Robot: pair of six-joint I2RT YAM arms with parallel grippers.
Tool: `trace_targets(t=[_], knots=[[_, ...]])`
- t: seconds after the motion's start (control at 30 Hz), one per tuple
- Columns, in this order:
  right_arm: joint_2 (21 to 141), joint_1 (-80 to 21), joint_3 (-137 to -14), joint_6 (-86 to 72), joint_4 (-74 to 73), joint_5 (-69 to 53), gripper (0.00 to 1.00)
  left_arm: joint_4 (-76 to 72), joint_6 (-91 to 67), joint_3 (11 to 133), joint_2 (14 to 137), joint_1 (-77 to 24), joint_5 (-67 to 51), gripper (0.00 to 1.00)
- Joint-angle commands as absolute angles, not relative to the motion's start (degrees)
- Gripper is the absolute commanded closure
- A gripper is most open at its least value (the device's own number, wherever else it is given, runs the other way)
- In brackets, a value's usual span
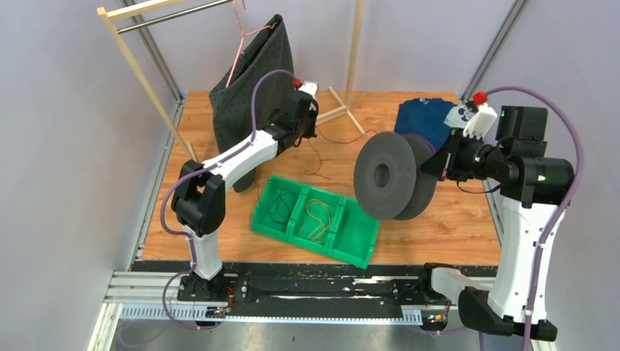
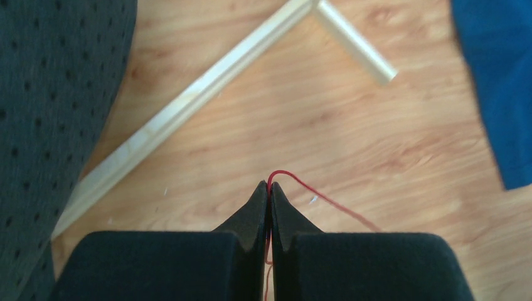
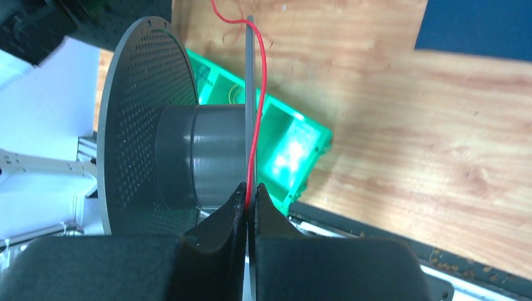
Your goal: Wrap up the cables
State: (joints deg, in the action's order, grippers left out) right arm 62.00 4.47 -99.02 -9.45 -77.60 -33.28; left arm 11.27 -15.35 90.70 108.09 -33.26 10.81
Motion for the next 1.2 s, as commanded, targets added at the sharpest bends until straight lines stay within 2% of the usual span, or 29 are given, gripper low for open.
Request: trace_targets(t=[0.0,0.13,0.33,0.53,0.97,1.17], knots=[[66.3,3.9,-108.1,-11.0,-80.9,-30.2,0.99,12.2,-12.5,84.8,100.5,-32.9,14.6,1.0],[69.7,3.8,-111.1,-9.0,-83.2,-27.7,0.99,10.6,-11.8,78.7,94.2,-32.0,18.2,1.0],[69.8,3.8,-106.9,-8.1,-82.8,-29.6,0.99,7.9,-12.9,74.9,87.6,-28.8,17.2,1.0],[68.1,3.8,-105.8,-8.6,-82.2,-29.1,0.99,9.0,-10.7,76.7,86.3,-28.4,16.0,1.0],[65.3,3.9,-105.4,-11.3,-81.5,-27.7,0.99,5.4,-13.5,68.3,84.7,-23.7,14.2,1.0],[65.1,3.9,-103.1,-9.9,-81.9,-26.3,0.99,-1.6,-16.2,64.2,79.9,-22.4,10.5,1.0]])
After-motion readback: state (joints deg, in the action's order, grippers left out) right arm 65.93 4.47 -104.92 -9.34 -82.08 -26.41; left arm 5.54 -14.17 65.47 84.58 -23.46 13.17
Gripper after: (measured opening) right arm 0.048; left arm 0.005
